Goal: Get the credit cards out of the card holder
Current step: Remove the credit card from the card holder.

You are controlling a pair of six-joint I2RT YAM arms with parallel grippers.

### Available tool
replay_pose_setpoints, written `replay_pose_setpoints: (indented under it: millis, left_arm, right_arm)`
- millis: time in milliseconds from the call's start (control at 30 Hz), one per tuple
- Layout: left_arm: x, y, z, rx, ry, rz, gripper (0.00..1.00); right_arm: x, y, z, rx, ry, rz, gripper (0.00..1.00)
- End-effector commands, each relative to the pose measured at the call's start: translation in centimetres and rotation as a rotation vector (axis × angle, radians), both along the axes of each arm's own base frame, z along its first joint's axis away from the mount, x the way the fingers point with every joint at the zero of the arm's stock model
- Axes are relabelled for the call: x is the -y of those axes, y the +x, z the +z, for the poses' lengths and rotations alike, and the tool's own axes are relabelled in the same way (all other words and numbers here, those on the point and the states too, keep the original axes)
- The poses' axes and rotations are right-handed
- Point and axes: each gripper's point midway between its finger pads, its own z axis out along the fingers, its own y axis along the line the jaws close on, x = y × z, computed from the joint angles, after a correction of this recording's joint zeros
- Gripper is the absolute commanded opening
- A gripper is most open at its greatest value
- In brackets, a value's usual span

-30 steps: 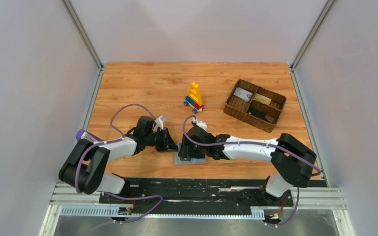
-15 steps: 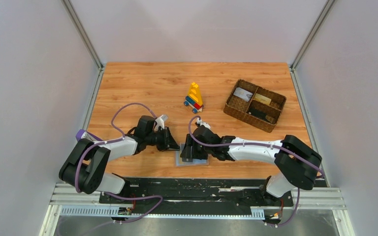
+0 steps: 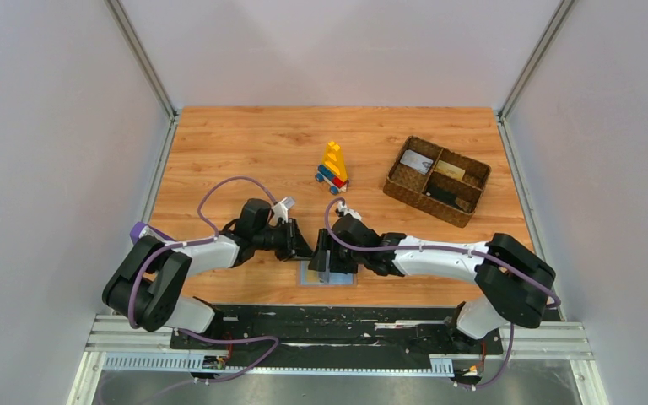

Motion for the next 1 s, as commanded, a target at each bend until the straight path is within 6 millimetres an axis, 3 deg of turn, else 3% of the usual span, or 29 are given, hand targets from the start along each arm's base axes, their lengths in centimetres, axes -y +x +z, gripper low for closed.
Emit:
replay_pose_setpoints:
  millis: [0, 433, 600, 967]
  left_arm:
    - [1.2, 0.9, 1.8, 0.053, -0.053, -0.02, 0.21]
    - [2.2, 0.8, 1.8, 0.074, -0.037, -0.055, 0.23]
    - [1.9, 1.0, 1.6, 0.085, 0.001, -0.056, 0.25]
    - [1.6, 1.2, 0.8, 0.08, 0.036, -0.047, 0.27]
  right_arm:
    - [-0.4, 1.1, 2.3, 0.048, 0.037, -0.021, 0.63]
    - [2.5, 1.9, 1.4, 0.087, -0.072, -0.091, 0.34]
    - [4.0, 2.2, 0.8, 0.092, -0.14, -0.129, 0.31]
    - [4.6, 2.4, 0.8, 0.101, -0.166, -0.143, 0.29]
